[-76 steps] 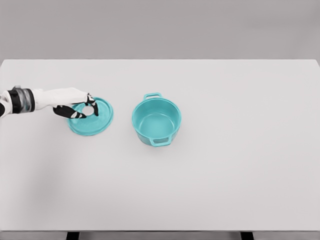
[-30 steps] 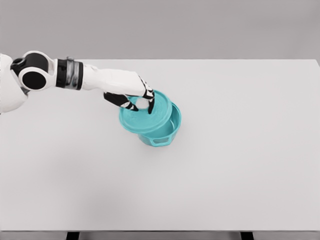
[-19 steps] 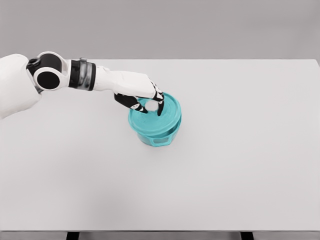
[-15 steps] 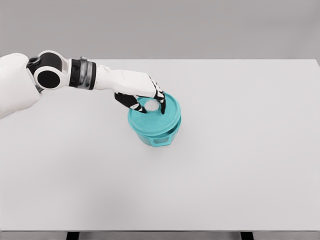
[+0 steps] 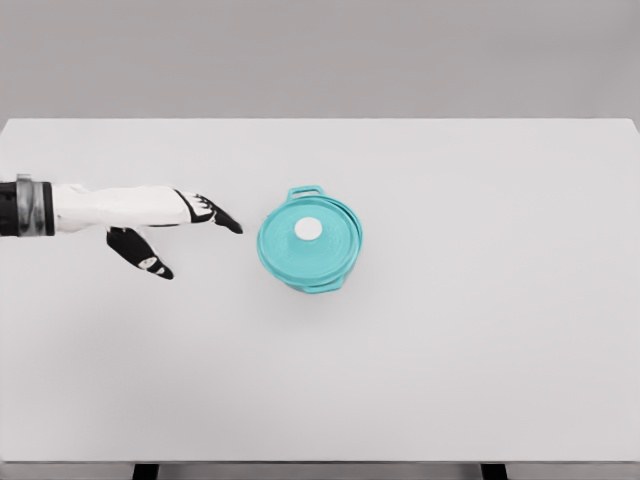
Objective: Cover the pot with left arm
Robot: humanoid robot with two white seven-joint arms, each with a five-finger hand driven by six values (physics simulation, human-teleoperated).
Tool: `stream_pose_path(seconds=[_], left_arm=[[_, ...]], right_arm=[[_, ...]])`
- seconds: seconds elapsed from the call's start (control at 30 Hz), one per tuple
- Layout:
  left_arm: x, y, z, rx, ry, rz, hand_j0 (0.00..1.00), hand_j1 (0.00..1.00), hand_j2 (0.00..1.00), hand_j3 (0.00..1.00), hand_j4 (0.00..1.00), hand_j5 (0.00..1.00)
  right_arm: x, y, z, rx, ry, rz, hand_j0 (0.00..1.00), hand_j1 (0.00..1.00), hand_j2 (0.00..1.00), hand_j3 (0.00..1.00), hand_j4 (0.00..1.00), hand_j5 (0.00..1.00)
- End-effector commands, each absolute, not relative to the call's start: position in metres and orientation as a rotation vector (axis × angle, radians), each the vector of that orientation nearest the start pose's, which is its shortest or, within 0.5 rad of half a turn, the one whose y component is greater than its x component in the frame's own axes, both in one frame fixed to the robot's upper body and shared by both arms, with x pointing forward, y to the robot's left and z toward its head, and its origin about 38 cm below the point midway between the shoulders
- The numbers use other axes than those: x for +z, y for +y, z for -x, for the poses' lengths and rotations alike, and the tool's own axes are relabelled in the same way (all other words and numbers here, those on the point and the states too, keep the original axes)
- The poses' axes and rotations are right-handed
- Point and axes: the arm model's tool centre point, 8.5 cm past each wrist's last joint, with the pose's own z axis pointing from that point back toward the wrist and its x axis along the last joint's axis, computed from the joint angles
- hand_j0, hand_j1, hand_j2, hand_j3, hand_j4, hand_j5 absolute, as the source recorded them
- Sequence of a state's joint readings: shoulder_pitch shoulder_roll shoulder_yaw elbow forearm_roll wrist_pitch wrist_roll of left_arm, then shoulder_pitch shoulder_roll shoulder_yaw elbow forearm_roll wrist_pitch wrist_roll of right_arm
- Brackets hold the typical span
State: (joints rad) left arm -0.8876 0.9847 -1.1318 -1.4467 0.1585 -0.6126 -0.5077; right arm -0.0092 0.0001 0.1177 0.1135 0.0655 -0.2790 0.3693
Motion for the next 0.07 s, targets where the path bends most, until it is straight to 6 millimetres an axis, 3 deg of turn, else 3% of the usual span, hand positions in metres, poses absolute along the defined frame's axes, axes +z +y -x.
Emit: stream_pose_path(seconds=[0.0, 0.03], left_arm=[[0.287, 0.354, -0.414, -1.859, -1.527, -0.14, 1.0, 1.0, 1.0, 1.0, 1.0, 1.0], [0.29, 0.366, -0.411, -1.853, -1.502, -0.169, 1.0, 1.0, 1.0, 1.0, 1.0, 1.0]], right_arm=[[-0.254, -0.24, 0.011, 0.218, -0.129, -0.303, 1.0, 1.0, 1.0, 1.0, 1.0, 1.0], [-0.254, -0.24, 0.01, 0.217, -0.13, -0.303, 1.0, 1.0, 1.0, 1.0, 1.0, 1.0]])
